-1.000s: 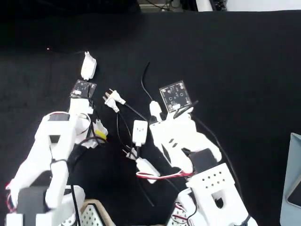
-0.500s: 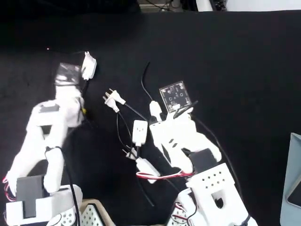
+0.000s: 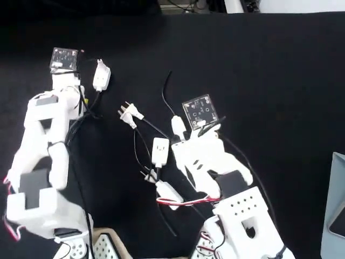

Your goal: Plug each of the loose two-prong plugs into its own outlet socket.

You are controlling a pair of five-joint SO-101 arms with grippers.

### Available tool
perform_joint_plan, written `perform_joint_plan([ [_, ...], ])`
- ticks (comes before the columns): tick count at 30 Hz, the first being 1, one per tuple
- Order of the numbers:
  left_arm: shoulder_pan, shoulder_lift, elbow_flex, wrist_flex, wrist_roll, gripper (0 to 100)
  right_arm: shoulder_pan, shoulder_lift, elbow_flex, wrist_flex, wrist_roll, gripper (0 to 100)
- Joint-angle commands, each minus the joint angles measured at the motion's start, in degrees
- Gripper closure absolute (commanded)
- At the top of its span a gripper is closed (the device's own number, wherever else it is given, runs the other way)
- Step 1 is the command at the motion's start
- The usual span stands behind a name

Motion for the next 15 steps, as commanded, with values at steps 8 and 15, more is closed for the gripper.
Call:
perform_joint_plan([
  [8, -0.66, 1.85, -15.60, 18.99, 5.45, 65, 0.53, -0.84, -0.40, -1.32, -0.26, 92.7],
  [15, -0.48, -10.73, -18.95, 33.58, 5.45, 65, 0.53, -0.84, -0.40, -0.97, -0.26, 92.7],
])
